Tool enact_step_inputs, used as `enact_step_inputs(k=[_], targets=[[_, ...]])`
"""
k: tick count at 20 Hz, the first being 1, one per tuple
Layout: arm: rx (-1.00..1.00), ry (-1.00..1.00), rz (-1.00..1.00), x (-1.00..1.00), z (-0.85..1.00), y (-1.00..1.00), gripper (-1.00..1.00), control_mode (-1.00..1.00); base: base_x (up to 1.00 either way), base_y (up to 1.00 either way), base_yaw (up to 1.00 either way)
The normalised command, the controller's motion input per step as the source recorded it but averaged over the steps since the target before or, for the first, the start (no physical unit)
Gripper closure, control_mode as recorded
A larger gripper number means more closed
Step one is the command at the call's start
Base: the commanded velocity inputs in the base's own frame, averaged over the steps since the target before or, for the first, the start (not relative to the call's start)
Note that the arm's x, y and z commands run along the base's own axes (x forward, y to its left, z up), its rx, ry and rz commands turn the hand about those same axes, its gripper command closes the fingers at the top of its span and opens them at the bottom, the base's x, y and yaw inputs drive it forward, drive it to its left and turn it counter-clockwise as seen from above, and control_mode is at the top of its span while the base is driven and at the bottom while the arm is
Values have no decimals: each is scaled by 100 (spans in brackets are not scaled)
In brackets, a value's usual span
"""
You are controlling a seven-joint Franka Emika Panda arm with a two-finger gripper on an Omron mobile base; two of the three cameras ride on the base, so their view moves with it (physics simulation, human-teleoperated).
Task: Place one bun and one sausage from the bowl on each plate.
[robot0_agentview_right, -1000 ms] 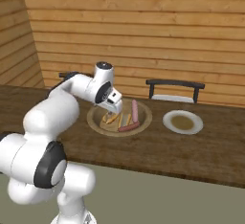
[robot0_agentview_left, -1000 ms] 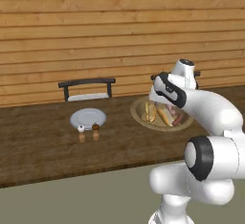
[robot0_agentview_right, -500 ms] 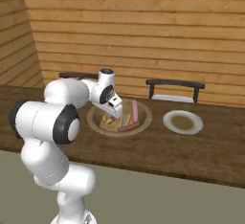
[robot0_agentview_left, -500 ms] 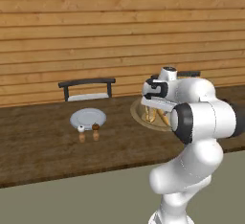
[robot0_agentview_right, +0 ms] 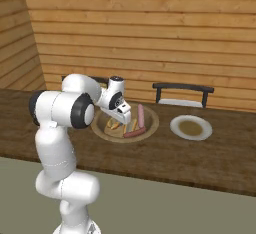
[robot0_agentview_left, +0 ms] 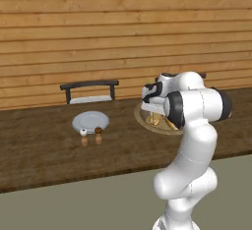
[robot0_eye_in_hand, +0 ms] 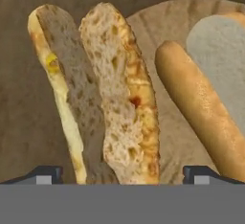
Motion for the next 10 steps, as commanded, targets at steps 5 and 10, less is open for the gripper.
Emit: enact_step_inputs(k=[5, 10], targets=[[-2, 0, 0, 27, -48, 0, -100, -100, 0, 0, 0], [-3, -1, 0, 18, -39, 1, -100, -100, 0, 0, 0]])
